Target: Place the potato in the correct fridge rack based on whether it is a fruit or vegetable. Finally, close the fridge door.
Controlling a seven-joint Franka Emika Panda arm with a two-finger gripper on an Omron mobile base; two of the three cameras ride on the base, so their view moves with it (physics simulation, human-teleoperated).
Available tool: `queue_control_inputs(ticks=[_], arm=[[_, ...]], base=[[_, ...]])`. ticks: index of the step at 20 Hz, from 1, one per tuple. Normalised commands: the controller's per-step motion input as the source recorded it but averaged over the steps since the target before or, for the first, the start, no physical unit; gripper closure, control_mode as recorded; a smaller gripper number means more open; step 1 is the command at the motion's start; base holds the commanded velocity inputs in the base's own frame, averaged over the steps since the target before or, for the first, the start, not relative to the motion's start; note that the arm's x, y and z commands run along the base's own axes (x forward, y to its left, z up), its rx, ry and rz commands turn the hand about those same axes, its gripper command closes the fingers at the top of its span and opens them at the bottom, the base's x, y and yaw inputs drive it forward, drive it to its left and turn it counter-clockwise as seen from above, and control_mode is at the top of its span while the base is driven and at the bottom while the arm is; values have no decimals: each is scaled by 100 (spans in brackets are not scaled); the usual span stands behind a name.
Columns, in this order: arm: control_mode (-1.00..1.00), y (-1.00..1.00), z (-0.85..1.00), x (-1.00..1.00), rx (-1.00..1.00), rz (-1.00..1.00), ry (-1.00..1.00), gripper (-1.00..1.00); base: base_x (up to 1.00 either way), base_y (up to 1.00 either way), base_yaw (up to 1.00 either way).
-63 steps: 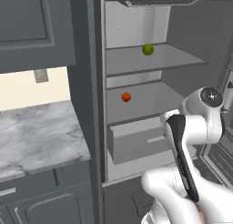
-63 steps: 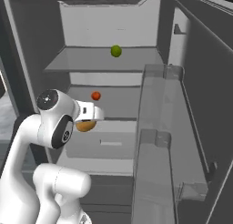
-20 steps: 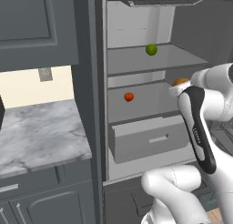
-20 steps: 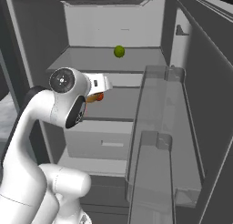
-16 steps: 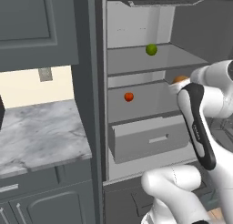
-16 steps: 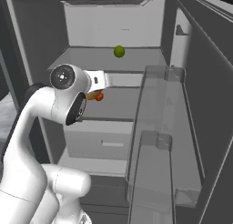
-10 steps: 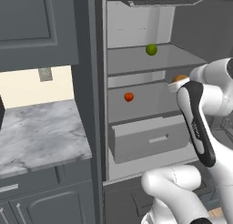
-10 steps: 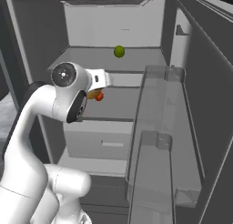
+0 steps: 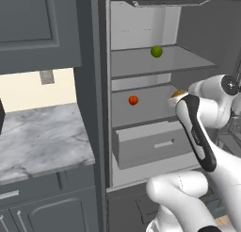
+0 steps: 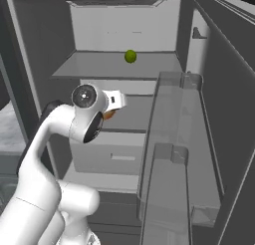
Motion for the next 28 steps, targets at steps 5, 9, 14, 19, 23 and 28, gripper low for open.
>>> queue_control_inputs(ticks=[5,9,14,19,23,28], arm=[[-100,-1,-67,53,0,1,1,100],[-100,0,-11,15,0,0,0,100],[-100,0,0,9,0,0,0,100],[-100,0,20,4,0,0,4,100],[-100,-16,19,9,1,0,6,100],[-100,-9,34,-11,0,1,-3,100]], base=[[0,0,0],[0,0,0],[0,0,0],[0,0,0],[0,0,0],[0,0,0]])
